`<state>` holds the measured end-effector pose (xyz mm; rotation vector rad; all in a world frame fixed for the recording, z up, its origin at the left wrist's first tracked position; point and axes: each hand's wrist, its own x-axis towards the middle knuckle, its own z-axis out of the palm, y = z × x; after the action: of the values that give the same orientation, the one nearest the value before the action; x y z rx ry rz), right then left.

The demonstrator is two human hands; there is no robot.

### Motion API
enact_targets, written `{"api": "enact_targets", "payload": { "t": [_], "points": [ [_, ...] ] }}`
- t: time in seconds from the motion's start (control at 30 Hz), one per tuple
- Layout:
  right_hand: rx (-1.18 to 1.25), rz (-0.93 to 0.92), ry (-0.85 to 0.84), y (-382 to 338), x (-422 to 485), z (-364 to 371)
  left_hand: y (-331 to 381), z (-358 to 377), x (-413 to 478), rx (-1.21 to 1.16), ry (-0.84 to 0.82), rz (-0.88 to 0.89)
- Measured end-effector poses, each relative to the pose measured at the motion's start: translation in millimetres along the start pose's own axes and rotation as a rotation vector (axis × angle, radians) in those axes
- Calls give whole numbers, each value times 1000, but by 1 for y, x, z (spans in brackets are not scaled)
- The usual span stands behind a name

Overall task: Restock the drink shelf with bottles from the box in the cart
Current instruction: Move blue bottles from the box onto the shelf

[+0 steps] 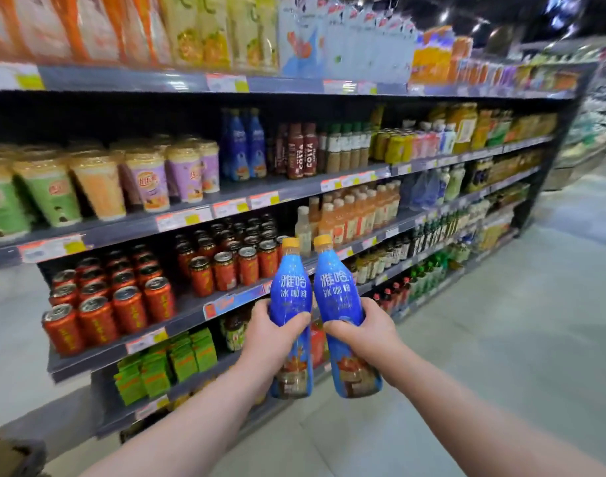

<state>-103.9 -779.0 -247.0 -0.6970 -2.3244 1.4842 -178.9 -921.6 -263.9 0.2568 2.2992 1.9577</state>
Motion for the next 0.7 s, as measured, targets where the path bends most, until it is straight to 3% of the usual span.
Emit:
{"api": "enact_targets", "payload": {
  "t": [0.33,0.7],
  "points": [
    [-31,-21,29,-14,113,-18,18,51,115,-56,-47,64],
    [6,-100,-10,-75,280,7,48,48,275,-115,64,145]
  ]
}}
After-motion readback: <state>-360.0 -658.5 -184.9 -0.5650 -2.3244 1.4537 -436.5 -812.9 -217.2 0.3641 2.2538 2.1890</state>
